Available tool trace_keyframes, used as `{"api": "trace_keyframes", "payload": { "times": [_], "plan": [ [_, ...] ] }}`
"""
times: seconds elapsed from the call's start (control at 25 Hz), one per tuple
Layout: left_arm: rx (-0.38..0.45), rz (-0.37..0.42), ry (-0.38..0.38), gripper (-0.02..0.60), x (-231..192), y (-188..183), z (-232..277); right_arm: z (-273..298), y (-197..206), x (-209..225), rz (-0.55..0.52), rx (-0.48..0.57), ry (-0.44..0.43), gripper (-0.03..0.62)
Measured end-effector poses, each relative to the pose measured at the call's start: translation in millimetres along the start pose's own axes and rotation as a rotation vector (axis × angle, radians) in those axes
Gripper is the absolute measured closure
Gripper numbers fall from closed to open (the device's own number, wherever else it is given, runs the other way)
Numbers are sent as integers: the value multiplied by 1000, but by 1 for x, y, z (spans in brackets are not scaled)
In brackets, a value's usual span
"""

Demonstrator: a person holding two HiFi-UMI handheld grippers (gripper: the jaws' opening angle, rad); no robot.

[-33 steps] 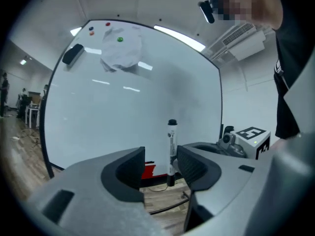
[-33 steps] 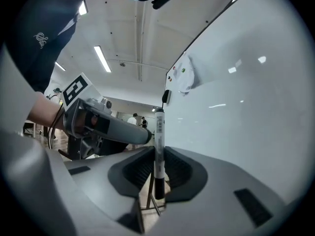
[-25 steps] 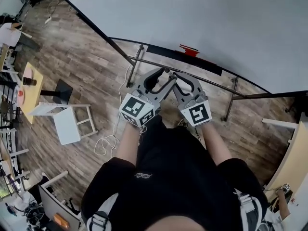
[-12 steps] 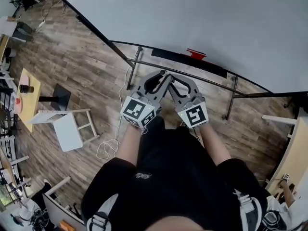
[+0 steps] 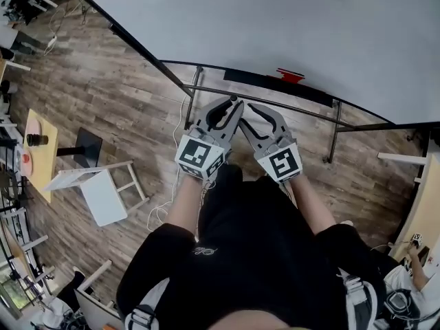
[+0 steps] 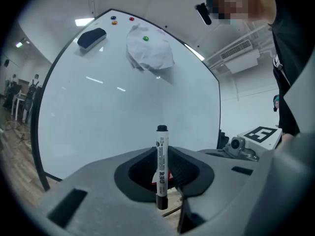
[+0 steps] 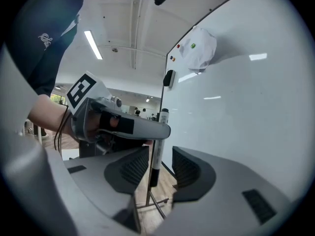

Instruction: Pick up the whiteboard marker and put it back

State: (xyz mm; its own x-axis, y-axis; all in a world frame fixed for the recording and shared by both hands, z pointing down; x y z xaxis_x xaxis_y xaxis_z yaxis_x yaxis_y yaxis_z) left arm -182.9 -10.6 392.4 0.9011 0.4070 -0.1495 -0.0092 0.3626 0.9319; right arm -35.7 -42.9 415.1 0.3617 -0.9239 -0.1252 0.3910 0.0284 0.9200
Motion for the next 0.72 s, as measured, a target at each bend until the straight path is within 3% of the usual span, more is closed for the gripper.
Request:
{"api": "trace_keyframes", "payload": {
  "times": [0.12,0.2,0.28,0.48,0.72],
  "plan": [
    [-47,62,-17,515,-21,3,-4,6,12,-7,70,-39,52,486],
    [-81,102,-35,515,-35,5,-5,10,19,-11,122,-86,114,563],
    [-116,143,-52,514,-46,6,-3,14,20,-14,155,-130,201,583],
    [-183,224,-22,514,-57,13,13,12,14,-19,261,-155,357,591],
    [-251,381,13,514,-38,12,36,-13,29,-16,331,-183,429,591]
  ]
}}
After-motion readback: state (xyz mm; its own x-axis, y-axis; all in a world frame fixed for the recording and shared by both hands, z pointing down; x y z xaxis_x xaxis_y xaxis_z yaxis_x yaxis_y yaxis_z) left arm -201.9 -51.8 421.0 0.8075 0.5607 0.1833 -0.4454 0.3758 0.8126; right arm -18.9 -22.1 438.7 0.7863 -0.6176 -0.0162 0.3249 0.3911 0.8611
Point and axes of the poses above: the fingertips, and each gripper's own axes: z forward along the fingers, x to its right, y out of its underside, the point moved 10 cm from there along -z, backward along the fingers, and after that the axes turned 14 degrees about -x, right-handed, at the moved point
